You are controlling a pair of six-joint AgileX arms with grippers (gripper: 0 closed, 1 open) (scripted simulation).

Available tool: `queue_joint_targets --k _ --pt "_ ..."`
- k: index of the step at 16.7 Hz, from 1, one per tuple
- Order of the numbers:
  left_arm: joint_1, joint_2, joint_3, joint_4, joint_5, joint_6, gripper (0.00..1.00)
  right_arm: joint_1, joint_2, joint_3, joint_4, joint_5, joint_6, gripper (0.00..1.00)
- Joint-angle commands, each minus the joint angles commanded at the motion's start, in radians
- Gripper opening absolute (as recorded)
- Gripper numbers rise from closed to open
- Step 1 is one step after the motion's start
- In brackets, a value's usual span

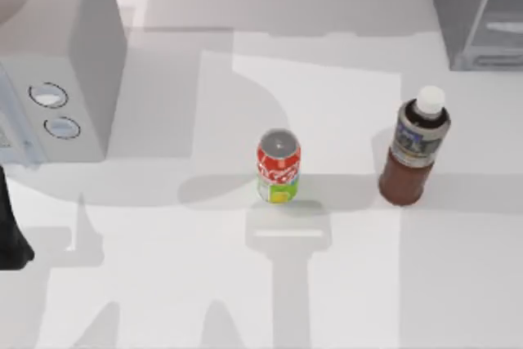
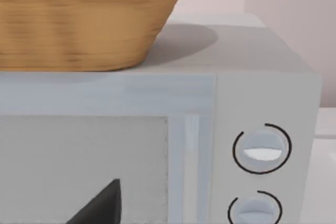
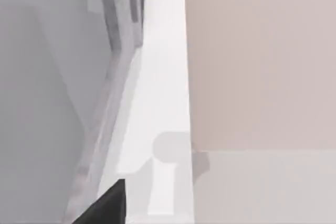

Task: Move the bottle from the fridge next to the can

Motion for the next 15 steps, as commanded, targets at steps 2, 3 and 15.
queue_joint_targets --k 2,3,15 --pt "0.0 0.0 0.0 0.0 0.0 0.0 1.0 0.028 -0.002 -0.001 0.032 0.007 0.032 1.0" --pt "0.0 0.0 0.0 0.0 0.0 0.0 1.0 0.029 -0.002 -0.001 0.033 0.007 0.033 1.0" --pt "0.0 0.0 0.0 0.0 0.0 0.0 1.0 0.386 -0.072 -0.114 0.165 0.291 0.28 1.0"
